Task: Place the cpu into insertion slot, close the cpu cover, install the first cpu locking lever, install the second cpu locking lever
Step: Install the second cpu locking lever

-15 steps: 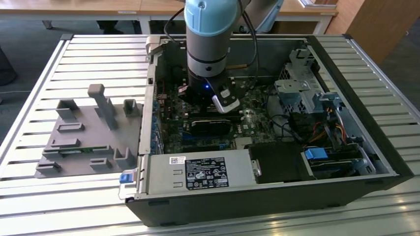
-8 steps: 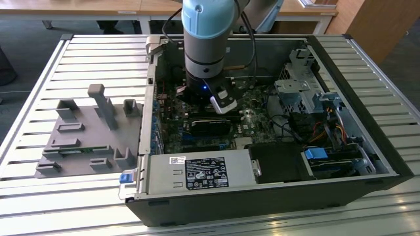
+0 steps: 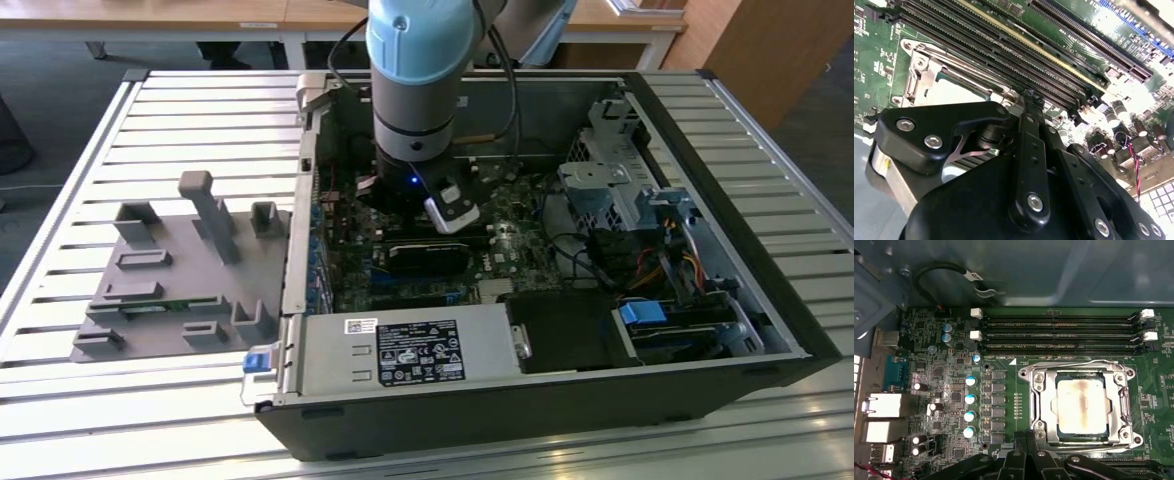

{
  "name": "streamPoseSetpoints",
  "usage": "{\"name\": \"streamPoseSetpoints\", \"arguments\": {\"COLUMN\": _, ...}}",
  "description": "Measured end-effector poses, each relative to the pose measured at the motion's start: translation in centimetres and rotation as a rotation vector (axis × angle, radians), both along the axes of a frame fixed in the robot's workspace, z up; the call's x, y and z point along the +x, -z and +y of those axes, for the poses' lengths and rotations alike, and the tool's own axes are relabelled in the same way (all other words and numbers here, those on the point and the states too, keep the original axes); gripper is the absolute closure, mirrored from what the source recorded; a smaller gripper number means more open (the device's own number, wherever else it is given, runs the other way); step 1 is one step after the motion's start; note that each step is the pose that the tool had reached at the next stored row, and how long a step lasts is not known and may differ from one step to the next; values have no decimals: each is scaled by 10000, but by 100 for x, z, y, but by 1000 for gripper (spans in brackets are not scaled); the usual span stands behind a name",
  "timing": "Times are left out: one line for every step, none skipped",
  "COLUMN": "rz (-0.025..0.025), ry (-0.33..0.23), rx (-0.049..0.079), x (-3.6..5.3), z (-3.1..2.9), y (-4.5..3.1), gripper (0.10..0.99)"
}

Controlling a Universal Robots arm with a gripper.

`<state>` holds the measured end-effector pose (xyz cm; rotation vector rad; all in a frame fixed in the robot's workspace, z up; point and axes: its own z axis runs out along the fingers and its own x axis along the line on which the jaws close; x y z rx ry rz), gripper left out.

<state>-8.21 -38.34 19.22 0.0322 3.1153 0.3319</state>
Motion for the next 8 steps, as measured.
{"name": "streamPoseSetpoints", "arguments": {"rz": 2, "ry": 0, "rx": -2, "x": -4, "z": 0, "y": -5, "gripper": 980}}
{"name": "streamPoseSetpoints", "arguments": {"rz": 1, "ry": 0, "rx": 0, "x": -3, "z": 0, "y": -7, "gripper": 980}}
{"name": "streamPoseSetpoints", "arguments": {"rz": 1, "ry": -1, "rx": -2, "x": -4, "z": 0, "y": -14, "gripper": 980}}
{"name": "streamPoseSetpoints", "arguments": {"rz": -2, "ry": -1, "rx": 3, "x": -3, "z": 1, "y": -27, "gripper": 980}}
{"name": "streamPoseSetpoints", "arguments": {"rz": -1, "ry": 0, "rx": 3, "x": -3, "z": 1, "y": -45, "gripper": 980}}
{"name": "streamPoseSetpoints", "arguments": {"rz": 1, "ry": -1, "rx": -1, "x": -4, "z": 0, "y": -71, "gripper": 980}}
{"name": "streamPoseSetpoints", "arguments": {"rz": 1, "ry": -1, "rx": -2, "x": -4, "z": 0, "y": -95, "gripper": 980}}
{"name": "streamPoseSetpoints", "arguments": {"rz": 1, "ry": -1, "rx": -2, "x": -4, "z": 0, "y": -108, "gripper": 980}}
